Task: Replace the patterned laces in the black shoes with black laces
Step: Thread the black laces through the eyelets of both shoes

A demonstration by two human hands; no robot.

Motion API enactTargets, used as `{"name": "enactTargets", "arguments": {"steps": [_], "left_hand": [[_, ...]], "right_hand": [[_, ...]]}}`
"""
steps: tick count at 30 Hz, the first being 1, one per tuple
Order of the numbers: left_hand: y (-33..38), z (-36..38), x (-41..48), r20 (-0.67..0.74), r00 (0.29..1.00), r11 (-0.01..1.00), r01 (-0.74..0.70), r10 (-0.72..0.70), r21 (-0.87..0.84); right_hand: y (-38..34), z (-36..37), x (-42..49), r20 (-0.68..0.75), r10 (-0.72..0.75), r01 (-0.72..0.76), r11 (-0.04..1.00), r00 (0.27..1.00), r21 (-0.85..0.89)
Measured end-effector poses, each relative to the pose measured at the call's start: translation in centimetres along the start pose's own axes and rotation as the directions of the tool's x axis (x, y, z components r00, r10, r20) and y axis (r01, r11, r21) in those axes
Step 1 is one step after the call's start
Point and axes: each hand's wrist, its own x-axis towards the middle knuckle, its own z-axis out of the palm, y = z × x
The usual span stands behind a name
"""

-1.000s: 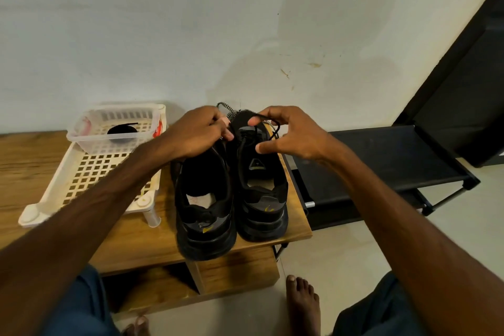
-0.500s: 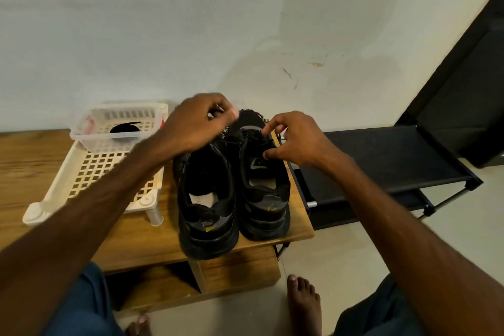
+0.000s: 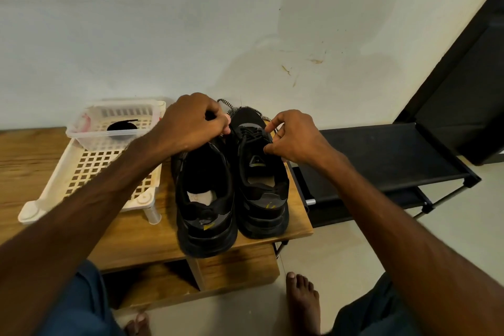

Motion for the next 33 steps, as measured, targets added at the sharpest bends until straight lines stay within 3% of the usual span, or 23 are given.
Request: {"name": "enactTargets", "arguments": {"steps": [5,10,12,15,19,25,28,30,33], "left_hand": [[0.7,0.4,-0.3,0.145,0.987,0.989,-0.043,0.064,-0.143],[0.1,2.3,0.3,-0.063,0.994,0.990,-0.084,0.092,0.113],[0.0,2.8,0.5,0.011,0.999,0.962,-0.045,0.044,0.268],[-0.3,3.0,0.8,0.081,0.997,0.941,-0.010,-0.018,0.338],[-0.9,3.1,1.2,0.186,0.979,0.931,0.011,-0.085,0.364],[-1.0,2.9,1.5,0.277,0.960,0.945,-0.045,-0.049,0.325],[-0.2,2.2,1.5,0.196,0.981,0.983,-0.031,-0.006,0.182],[0.9,1.3,1.3,0.112,0.993,0.993,-0.022,0.035,-0.113],[2.7,-0.3,0.1,0.041,0.997,0.848,-0.029,0.060,-0.529]], "right_hand": [[0.0,0.1,0.1,0.005,-0.002,0.002,1.000,1.000,-0.021],[0.0,0.2,0.2,0.017,-0.017,0.017,0.999,1.000,-0.032],[0.0,0.3,0.2,0.022,-0.023,0.024,0.999,0.999,-0.032],[0.0,0.2,0.1,0.030,-0.030,0.030,0.999,0.999,-0.028],[-0.1,0.3,0.1,0.030,-0.029,0.030,0.999,0.999,-0.035],[-0.2,0.5,0.1,0.025,-0.045,0.047,0.997,0.999,-0.059],[-0.2,0.4,0.0,0.029,-0.054,0.056,0.996,0.998,-0.069],[-0.1,0.2,-0.1,0.028,-0.076,0.079,0.993,0.997,-0.083],[-0.5,-0.3,-0.6,-0.068,-0.174,0.172,0.984,0.982,-0.042]]}}
